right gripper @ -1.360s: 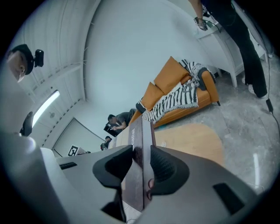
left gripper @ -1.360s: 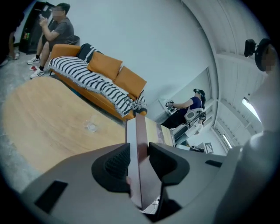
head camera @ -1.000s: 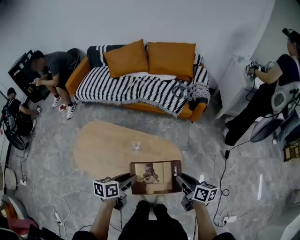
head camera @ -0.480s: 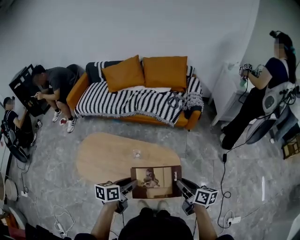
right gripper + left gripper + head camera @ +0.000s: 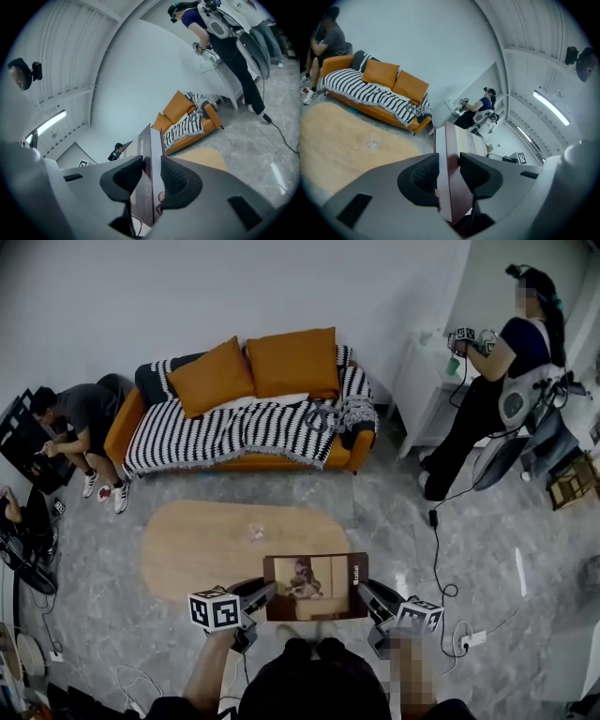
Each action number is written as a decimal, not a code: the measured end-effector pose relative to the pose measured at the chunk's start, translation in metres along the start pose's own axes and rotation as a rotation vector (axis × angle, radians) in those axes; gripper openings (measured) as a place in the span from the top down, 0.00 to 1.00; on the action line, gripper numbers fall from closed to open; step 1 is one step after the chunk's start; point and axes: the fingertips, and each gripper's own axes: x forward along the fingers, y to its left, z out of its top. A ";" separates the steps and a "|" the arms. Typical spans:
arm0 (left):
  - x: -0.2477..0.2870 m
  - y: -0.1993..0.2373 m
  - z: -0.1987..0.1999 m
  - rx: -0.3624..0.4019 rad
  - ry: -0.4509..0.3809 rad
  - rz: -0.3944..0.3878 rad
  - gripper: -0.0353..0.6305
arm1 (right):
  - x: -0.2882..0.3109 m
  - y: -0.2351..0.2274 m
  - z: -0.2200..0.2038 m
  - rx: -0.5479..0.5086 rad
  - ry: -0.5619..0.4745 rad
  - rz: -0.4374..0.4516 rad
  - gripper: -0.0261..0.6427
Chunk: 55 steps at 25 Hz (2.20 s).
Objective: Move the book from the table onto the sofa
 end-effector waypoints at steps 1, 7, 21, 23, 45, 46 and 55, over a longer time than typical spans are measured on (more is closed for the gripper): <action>0.004 -0.004 0.000 0.004 0.012 -0.013 0.73 | -0.006 -0.001 0.002 0.004 -0.014 -0.012 0.76; 0.050 -0.034 0.006 0.049 0.098 -0.099 0.73 | -0.051 -0.022 0.019 0.039 -0.116 -0.094 0.76; 0.188 -0.156 -0.023 0.136 0.248 -0.222 0.75 | -0.197 -0.111 0.070 0.094 -0.285 -0.203 0.77; 0.208 -0.173 -0.027 0.142 0.239 -0.220 0.75 | -0.215 -0.126 0.083 0.087 -0.291 -0.191 0.77; 0.299 -0.196 0.013 0.080 0.089 -0.084 0.75 | -0.198 -0.215 0.190 0.061 -0.171 -0.030 0.77; 0.301 -0.190 0.019 0.071 0.080 -0.076 0.75 | -0.189 -0.218 0.196 0.057 -0.156 -0.023 0.77; 0.336 -0.128 0.084 -0.015 -0.006 -0.024 0.75 | -0.089 -0.244 0.264 -0.001 -0.032 0.024 0.78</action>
